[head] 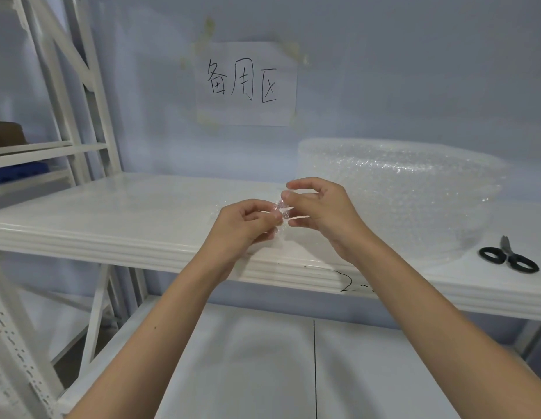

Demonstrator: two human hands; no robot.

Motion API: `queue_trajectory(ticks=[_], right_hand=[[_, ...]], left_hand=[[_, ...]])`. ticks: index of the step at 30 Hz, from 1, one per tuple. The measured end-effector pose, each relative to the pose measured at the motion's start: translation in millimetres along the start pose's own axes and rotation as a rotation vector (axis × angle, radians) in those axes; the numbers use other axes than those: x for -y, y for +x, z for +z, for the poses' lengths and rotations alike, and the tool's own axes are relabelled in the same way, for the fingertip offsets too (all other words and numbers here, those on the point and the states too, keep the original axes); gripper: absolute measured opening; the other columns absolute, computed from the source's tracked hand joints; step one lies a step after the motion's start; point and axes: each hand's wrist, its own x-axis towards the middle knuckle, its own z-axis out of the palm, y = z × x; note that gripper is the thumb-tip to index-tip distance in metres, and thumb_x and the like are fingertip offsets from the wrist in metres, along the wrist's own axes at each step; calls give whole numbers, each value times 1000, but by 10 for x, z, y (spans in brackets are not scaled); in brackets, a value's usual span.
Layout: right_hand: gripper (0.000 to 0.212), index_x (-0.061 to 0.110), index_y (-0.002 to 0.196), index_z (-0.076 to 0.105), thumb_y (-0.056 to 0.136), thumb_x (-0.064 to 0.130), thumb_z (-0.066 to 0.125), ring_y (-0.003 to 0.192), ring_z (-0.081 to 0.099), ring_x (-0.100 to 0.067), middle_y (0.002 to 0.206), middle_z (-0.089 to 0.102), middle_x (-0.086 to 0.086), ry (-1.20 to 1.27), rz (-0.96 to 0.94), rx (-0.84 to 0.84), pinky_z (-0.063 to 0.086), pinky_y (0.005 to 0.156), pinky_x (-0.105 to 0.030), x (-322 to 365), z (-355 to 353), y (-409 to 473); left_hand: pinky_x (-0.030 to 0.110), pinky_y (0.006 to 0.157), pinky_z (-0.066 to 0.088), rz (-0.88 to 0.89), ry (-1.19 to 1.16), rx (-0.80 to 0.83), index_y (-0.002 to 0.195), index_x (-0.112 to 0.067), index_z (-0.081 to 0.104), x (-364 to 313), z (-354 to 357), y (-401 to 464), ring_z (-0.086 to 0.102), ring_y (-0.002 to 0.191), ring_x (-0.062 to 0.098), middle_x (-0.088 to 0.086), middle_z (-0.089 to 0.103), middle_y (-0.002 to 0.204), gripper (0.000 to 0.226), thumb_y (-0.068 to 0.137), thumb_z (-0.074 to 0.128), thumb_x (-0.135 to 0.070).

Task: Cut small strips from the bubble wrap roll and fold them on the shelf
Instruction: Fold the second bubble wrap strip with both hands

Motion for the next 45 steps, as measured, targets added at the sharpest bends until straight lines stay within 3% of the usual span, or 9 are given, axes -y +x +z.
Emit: queue_trajectory(ticks=[9, 12, 15, 20, 25, 33, 38, 45], right_hand=[[16, 1, 96, 69, 84, 10, 72, 61, 63, -15, 80, 68, -8, -38, -36, -33, 55, 62, -26, 40, -75, -38], [15, 1, 91, 67, 83, 12, 73, 59, 63, -15, 76, 67, -7, -24, -42, -53, 54, 61, -26, 45, -85, -48], [12, 7, 84, 64, 83, 14, 74, 62, 63, -16, 77, 66, -8, 4, -41, -54, 56, 64, -29, 52, -85, -61], [13, 7, 83, 62, 83, 12, 74, 69, 67, -19, 82, 71, -15, 39, -35, -41, 58, 67, -28, 72, -69, -99], [14, 8, 82, 62, 83, 15, 74, 67, 68, -17, 79, 71, -11, 17, -43, -43, 60, 67, -30, 70, -72, -117], [18, 7, 83, 62, 84, 19, 74, 67, 68, -16, 78, 71, -7, -17, -28, -42, 59, 63, -27, 75, -80, -135], [17, 7, 82, 62, 85, 19, 73, 66, 69, -14, 76, 72, -5, -19, -25, -31, 58, 63, -27, 64, -83, -140], [19, 5, 85, 63, 85, 22, 73, 66, 69, -16, 79, 73, -7, -5, -18, -12, 59, 65, -29, 65, -85, -153]], left_hand=[[27, 74, 57, 7, -19, 14, 106, -15, 68, -38, 96, -58, 69, 76, 17, 12, 77, 94, 16, 94, 62, -24], [28, 74, 56, 4, -38, 33, 107, -15, 68, -49, 120, -81, 69, 77, 19, 11, 75, 98, 20, 96, 58, -28], [27, 73, 58, 33, -54, 7, 111, -16, 63, -57, 141, -85, 68, 74, 16, -1, 75, 89, 23, 92, 65, -28], [29, 76, 58, 67, -6, -6, 96, -9, 66, -81, 149, -78, 65, 78, 16, 4, 68, 94, 17, 90, 68, -25], [33, 79, 60, 58, 47, -21, 102, -15, 67, -88, 175, -76, 67, 76, 10, 1, 69, 96, 18, 88, 71, -25], [33, 87, 58, 153, 68, -64, 114, -30, 70, -73, 181, -104, 69, 102, 12, -6, 73, 113, 26, 89, 70, -23], [35, 86, 57, 179, 108, -60, 101, -22, 74, -106, 199, -88, 68, 101, 10, -9, 75, 104, 13, 89, 70, -22], [31, 81, 55, 164, 116, -83, 101, -19, 72, -71, 208, -44, 67, 96, 9, -7, 74, 102, 15, 87, 73, -25]])
